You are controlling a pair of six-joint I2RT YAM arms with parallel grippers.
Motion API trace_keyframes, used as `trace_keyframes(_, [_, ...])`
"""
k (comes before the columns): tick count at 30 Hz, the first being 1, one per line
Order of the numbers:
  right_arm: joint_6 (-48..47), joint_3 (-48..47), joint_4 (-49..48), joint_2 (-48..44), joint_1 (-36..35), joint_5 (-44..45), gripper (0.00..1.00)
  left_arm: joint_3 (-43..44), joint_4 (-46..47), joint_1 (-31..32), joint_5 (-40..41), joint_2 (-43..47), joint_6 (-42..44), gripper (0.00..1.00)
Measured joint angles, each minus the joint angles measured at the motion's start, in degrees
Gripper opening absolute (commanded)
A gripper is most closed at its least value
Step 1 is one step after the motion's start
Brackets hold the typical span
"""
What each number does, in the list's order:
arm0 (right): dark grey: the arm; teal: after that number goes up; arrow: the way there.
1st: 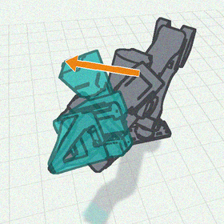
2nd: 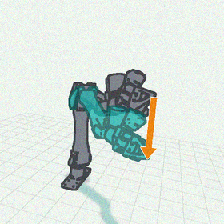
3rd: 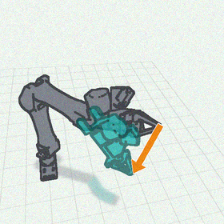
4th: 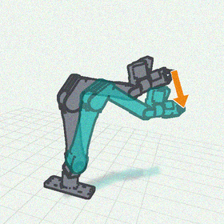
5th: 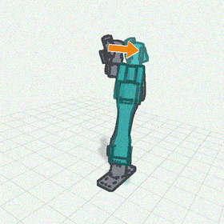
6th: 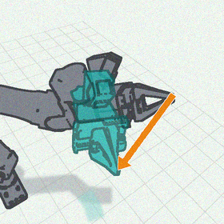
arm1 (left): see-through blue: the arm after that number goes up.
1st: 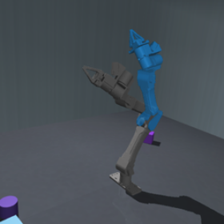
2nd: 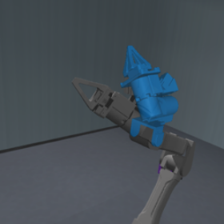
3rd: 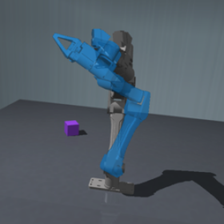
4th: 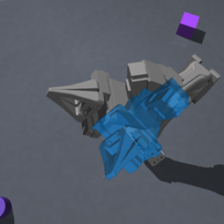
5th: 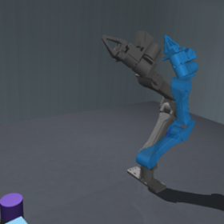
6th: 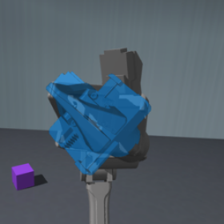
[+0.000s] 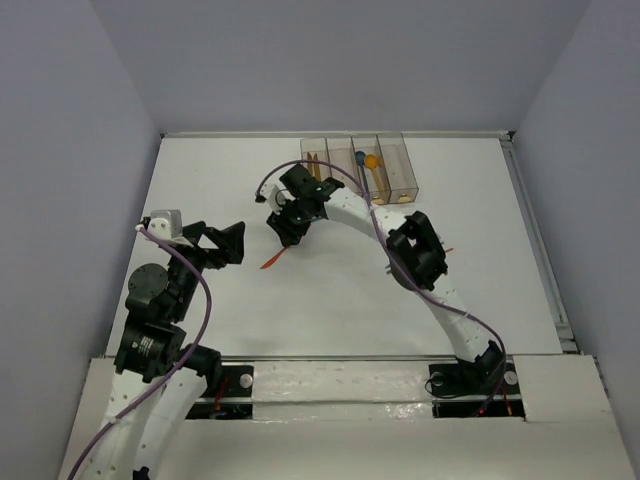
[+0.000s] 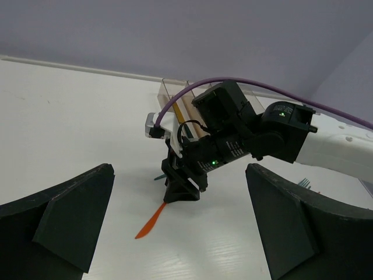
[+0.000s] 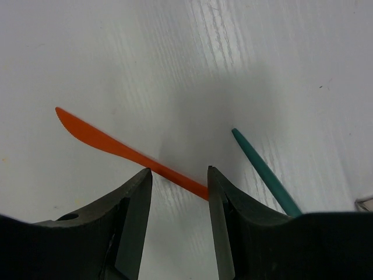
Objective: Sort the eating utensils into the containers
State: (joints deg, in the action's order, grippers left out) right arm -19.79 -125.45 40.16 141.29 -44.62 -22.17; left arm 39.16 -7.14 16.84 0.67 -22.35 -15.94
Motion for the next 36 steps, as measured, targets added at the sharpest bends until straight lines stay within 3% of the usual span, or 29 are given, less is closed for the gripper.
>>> trace_keyframes(9, [0.00, 1.25, -0.35, 0.74, 0.76, -0.50, 0.51, 0.00, 0.00, 0.00, 0.00, 0.00, 0.00, 0.99])
trace_keyframes(24, [4.48, 22.25, -12.61, -10.64, 0.17, 2.89, 0.50, 0.00, 0.04, 0.00, 0.00, 0.48, 0.00, 0.99])
trace_keyframes(32, [8.94, 27.71, -19.43, -13.05, -3.78, 16.17, 0.38, 0.00, 0.02, 0.00, 0.00, 0.50, 0.00, 0.99])
trace_keyframes(36, [11.34, 28.85, -22.34, -13.29, -5.25, 22.10, 0.28, 0.00, 0.02, 0.00, 0.00, 0.50, 0.00, 0.99])
